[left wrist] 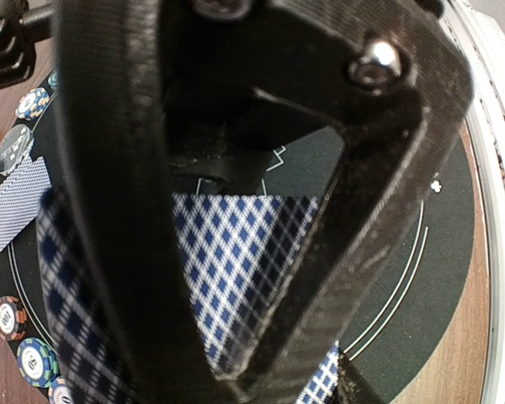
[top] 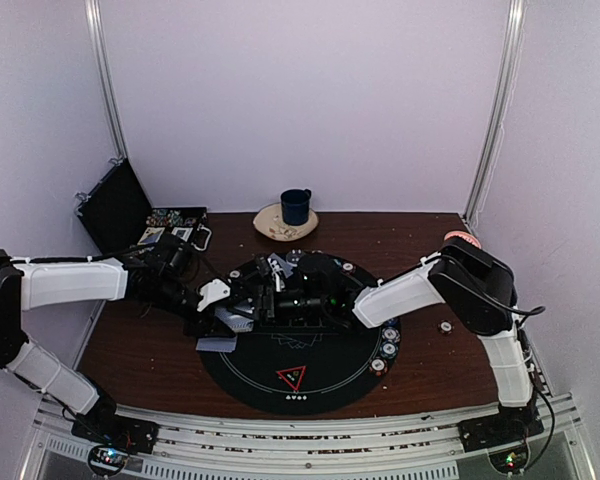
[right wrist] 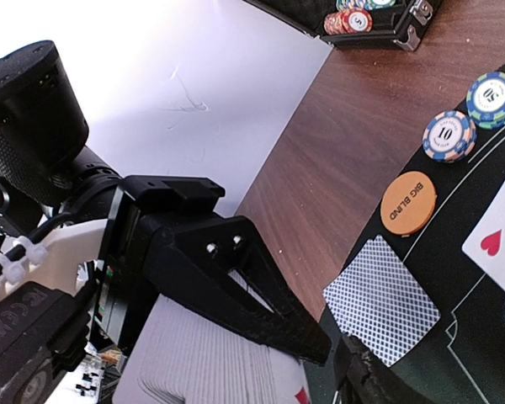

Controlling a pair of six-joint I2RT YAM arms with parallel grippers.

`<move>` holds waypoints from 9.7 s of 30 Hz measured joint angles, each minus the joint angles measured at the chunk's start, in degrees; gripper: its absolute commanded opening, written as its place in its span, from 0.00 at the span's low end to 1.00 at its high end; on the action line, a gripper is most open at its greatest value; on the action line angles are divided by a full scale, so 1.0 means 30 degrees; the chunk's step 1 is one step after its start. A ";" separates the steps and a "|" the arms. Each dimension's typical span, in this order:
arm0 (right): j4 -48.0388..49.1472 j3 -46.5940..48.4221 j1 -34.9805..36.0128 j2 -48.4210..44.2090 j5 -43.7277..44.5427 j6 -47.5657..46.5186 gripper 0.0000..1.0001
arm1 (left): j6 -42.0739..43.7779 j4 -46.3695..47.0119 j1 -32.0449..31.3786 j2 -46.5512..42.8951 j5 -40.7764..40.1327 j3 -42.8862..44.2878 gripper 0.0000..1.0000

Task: Distribute texas hold em gaming equipment
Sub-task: Pass from the left arm to the right, then pass from the right arm to the left, then pick up the poker card from the face-down deck piles.

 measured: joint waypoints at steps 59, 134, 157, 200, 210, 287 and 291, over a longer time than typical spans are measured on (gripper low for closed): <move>0.3723 -0.0801 0.0109 0.1792 -0.1100 0.4656 0.00 | 0.0714 -0.0306 -0.0437 0.0882 -0.0131 0.0000 0.98; 0.2674 -0.0860 0.0634 0.1173 -0.0823 0.5523 0.09 | 0.0918 0.0138 -0.1239 0.1545 -0.1464 -0.0240 0.69; 0.3446 -0.0780 0.0678 0.1180 -0.0517 0.5778 0.14 | 0.0248 0.0583 -0.1275 0.1836 -0.1836 -0.0277 0.58; 0.2834 -0.1647 0.0750 0.0867 0.0124 0.5523 0.00 | 0.1049 0.1056 -0.1355 0.1515 -0.1443 -0.0605 0.60; 0.2098 -0.1486 0.0765 0.0867 0.0109 0.4342 0.13 | 0.0816 0.0962 -0.1355 0.1508 -0.1348 -0.0692 0.44; -0.2688 -0.3271 0.0299 -0.2441 0.0874 0.0838 0.00 | 0.0794 0.1610 -0.1341 0.1727 -0.1814 -0.0692 0.34; -0.2739 -0.4335 0.0168 -0.3337 0.1195 0.0568 0.00 | 0.0794 0.1625 -0.1377 0.1741 -0.1749 -0.0692 0.34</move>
